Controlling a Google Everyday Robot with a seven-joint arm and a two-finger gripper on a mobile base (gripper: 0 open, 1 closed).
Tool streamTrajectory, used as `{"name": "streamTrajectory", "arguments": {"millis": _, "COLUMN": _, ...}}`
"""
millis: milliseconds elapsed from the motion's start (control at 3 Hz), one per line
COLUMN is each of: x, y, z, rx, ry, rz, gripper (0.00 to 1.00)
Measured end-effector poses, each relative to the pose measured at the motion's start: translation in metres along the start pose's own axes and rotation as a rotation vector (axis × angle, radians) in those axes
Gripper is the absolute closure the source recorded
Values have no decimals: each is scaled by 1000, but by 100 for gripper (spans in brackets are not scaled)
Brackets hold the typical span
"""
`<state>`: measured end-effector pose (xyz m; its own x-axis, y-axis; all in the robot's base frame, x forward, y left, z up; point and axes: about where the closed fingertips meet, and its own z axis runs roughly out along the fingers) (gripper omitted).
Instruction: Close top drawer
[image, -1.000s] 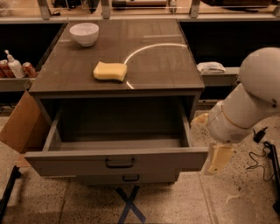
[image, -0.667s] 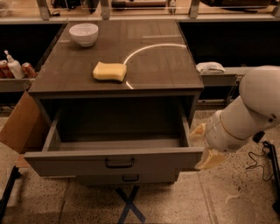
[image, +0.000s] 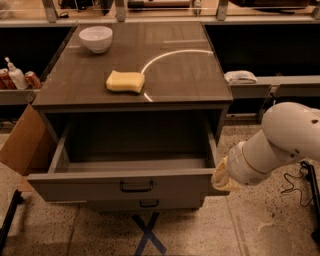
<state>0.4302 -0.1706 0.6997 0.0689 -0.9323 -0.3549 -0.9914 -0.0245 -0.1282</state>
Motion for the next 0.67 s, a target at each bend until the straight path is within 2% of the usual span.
{"name": "streamTrajectory", "arguments": {"millis": 333, "x": 5, "y": 2, "z": 22, "rx": -13, "ry": 17, "rz": 11, "gripper": 100}}
{"name": "streamTrajectory", "arguments": {"millis": 667, "x": 6, "y": 5, "z": 42, "rx": -30, "ry": 46, "rz": 13, "gripper": 100}}
